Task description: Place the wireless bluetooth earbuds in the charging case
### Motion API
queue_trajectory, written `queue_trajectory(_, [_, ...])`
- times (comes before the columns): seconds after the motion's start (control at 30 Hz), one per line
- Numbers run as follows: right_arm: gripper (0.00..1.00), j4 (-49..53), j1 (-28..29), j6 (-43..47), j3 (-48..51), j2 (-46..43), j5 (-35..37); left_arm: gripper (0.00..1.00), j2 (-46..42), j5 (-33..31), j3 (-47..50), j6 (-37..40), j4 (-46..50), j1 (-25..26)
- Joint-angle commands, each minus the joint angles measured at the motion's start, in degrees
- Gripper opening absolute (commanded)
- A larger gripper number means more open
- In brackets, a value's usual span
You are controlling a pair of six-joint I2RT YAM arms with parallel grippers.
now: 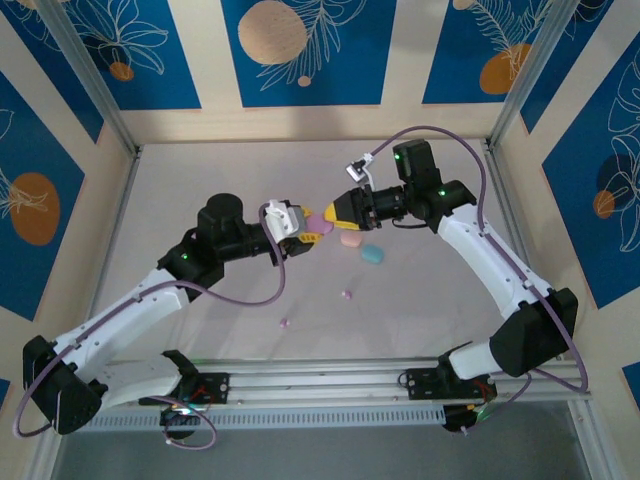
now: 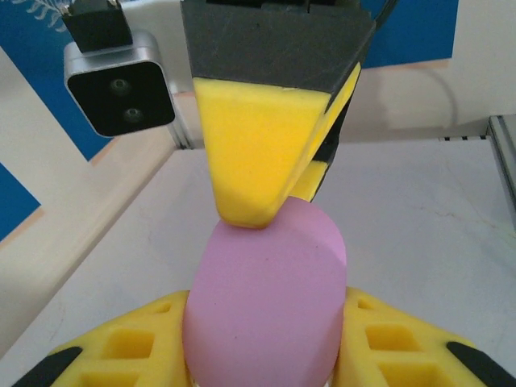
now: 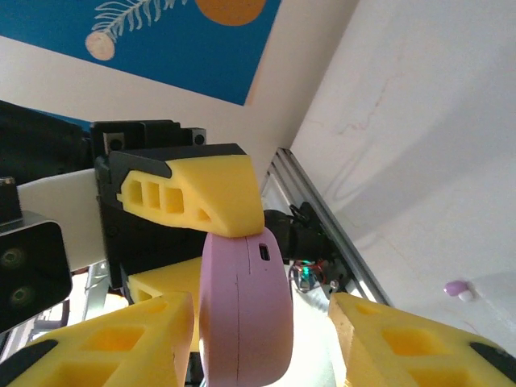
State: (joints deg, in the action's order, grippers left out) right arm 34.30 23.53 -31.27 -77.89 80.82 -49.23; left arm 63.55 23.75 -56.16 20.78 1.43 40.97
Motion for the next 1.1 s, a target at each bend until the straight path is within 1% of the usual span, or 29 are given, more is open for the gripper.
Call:
queue_trajectory(0.0, [0.48,5.24,0.72,3.02,-1.85,-0.84,1.42,0.21,0.34,-0.85,-2.80,2.15,2.96,0.84])
queue_trajectory(0.1, [0.47,4.67,1.72,2.42,-2.03,-0.03,-1.37,0.21,0.87,-2.03,-3.38,2.59,3.18,1.47])
queue_trajectory(0.17, [0.46,5.85,2.54,3.10,-2.74,0.67,-1.36,0.21,1.09,-2.40,-3.65,2.69,3.23,1.72])
queue_trajectory(0.3, [0.36,8.09,3.28,4.28,-3.73,1.45,-0.30,0.21,1.49,-2.57,-4.70,3.54,4.93,2.05])
queue_trajectory(0.37, [0.29,9.05,3.11,4.63,-4.11,1.61,0.95,0.23,1.36,-2.52,-4.83,3.90,5.50,2.27])
queue_trajectory(0.4, [0.27,9.36,2.90,4.51,-4.07,1.54,1.25,0.25,1.18,-2.78,-4.83,3.92,5.56,2.30])
queue_trajectory(0.47, [0.23,8.55,2.21,3.93,-3.44,1.57,0.43,0.32,0.58,-3.00,-4.26,3.62,4.66,2.36])
queue_trajectory(0.5, [0.22,7.33,1.77,3.13,-2.80,1.47,-1.04,0.40,0.16,-3.07,-3.59,3.36,3.42,2.36])
queue_trajectory(0.53, [0.21,5.12,1.20,1.74,-1.74,1.24,-3.49,0.50,-0.37,-3.10,-2.43,2.99,1.76,2.36])
queue_trajectory(0.63, [0.20,-4.59,-0.44,-4.83,2.11,0.17,-10.84,0.68,-2.11,-1.97,2.10,1.95,-4.54,2.05])
queue_trajectory(0.73, [0.21,-15.90,-1.54,-12.96,5.34,-0.39,-18.00,0.71,-3.57,-0.88,8.09,-0.92,-14.84,1.40])
queue_trajectory(0.8, [0.21,-21.49,-1.73,-17.49,6.57,-0.47,-20.61,0.71,-3.96,0.25,11.41,-3.63,-22.17,1.05])
queue_trajectory(0.9, [0.21,-27.31,-1.97,-22.32,7.76,-0.48,-22.64,0.71,-3.45,1.35,13.63,-6.73,-29.15,0.77])
queue_trajectory(1.07, [0.21,-34.86,-2.08,-28.72,9.38,-0.38,-23.81,0.70,-2.16,0.37,15.78,-11.33,-38.68,0.76])
